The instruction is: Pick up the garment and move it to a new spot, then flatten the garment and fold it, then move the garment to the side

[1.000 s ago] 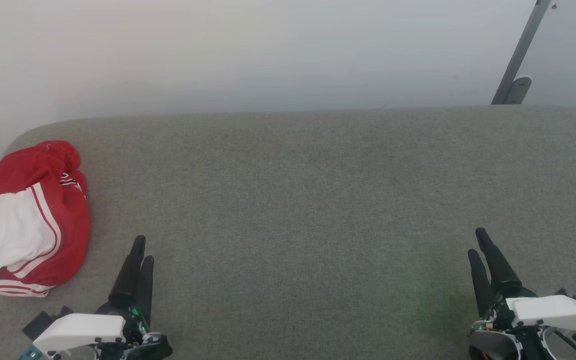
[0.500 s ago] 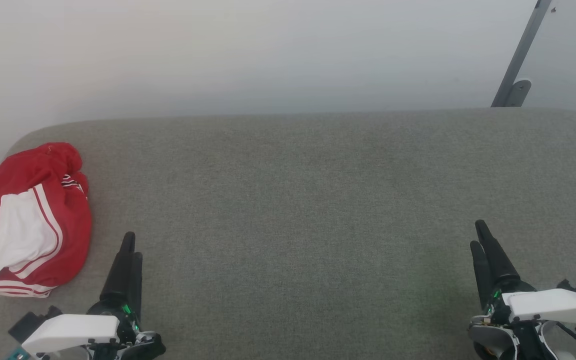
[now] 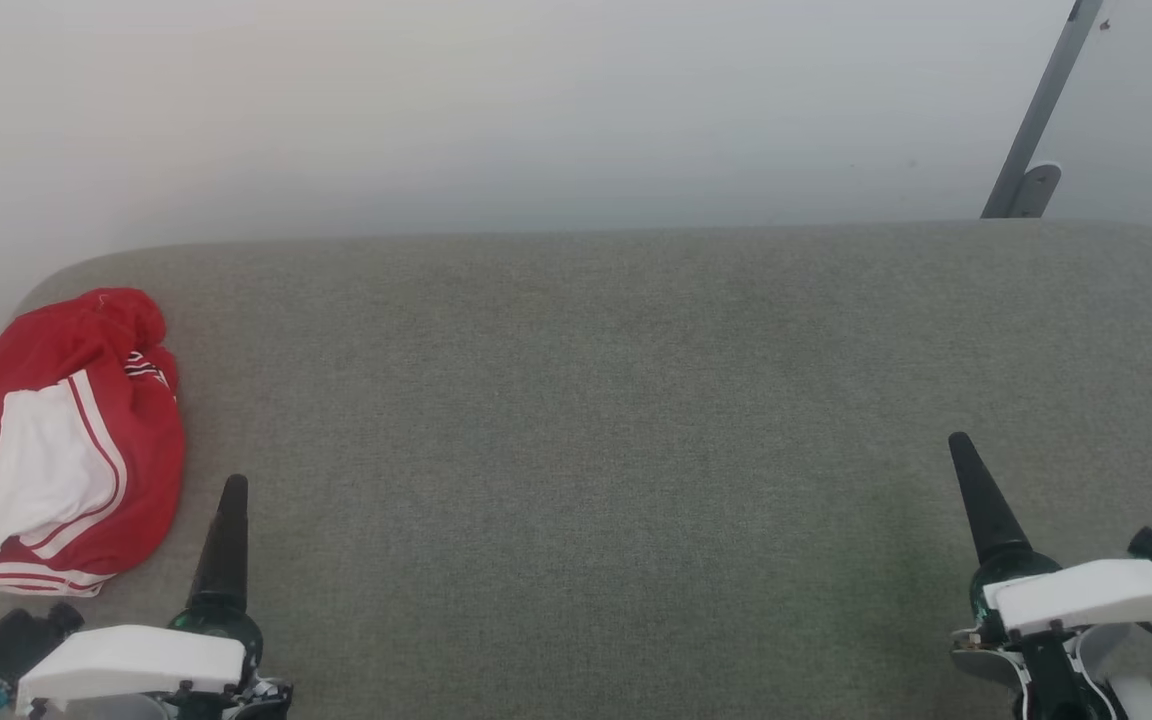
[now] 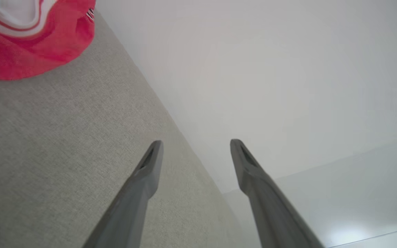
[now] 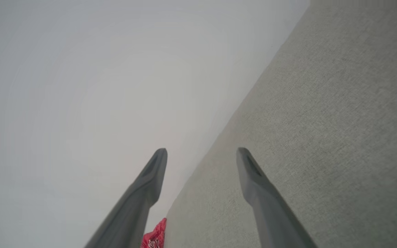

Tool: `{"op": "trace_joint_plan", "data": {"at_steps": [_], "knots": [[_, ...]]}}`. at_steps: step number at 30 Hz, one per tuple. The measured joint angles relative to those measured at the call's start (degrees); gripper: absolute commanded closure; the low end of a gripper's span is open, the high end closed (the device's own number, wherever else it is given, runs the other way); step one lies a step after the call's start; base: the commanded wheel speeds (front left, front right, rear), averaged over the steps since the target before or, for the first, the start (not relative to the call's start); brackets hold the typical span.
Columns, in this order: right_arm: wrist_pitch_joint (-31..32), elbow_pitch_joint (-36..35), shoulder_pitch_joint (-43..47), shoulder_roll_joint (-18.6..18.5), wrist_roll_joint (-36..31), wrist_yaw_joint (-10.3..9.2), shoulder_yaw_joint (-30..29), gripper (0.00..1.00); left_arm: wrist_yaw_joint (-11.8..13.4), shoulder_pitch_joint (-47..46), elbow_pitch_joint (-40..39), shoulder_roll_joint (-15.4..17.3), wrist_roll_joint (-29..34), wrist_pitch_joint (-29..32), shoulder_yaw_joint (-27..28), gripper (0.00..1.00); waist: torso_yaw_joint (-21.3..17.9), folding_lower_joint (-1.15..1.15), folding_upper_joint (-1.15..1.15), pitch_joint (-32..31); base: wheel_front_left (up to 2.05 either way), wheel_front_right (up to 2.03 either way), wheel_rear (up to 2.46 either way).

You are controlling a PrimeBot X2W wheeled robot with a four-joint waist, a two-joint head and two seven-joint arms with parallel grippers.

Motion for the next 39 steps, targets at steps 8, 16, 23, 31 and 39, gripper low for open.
{"op": "trace_joint_plan", "data": {"at_steps": [8, 16, 23, 31, 39], "knots": [[-1.43, 2.67, -1.66, -1.58, -14.15, 0.01, 0.73, 0.0, 2.61, -0.01, 0.51, 2.27, 12.16, -1.92, -1.87, 0.0, -0.17, 0.0, 0.0, -0.12, 0.0, 0.0, 0.0], [-1.4, 4.31, -2.94, -2.31, -25.79, 0.01, 0.48, 0.0, 3.6, -0.02, 0.38, 3.63, 23.2, -3.24, -2.19, 0.0, -0.22, 0.0, 0.0, -0.2, 0.0, 0.0, 0.0], [-1.78, 4.85, -3.41, -2.75, -32.09, 0.02, -0.36, 0.0, 3.5, -0.01, 0.57, 4.15, 30.42, -4.41, -1.78, 0.0, -0.33, 0.0, 0.0, -0.31, 0.0, 0.0, 0.0], [-2.37, 4.76, -3.75, -3.47, -36.88, 0.02, -0.97, 0.0, 2.41, 0.38, 0.93, 3.87, 35.93, -5.49, -0.51, 0.0, -0.42, 0.0, 0.0, -0.48, 0.0, 0.0, 0.0], [-2.93, 4.57, -3.77, -4.14, -40.36, 0.02, -0.92, 0.0, 1.4, 1.19, 0.58, 3.69, 40.43, -6.46, 0.62, 0.0, -0.37, 0.0, 0.0, -0.64, 0.0, 0.0, 0.0]]}}
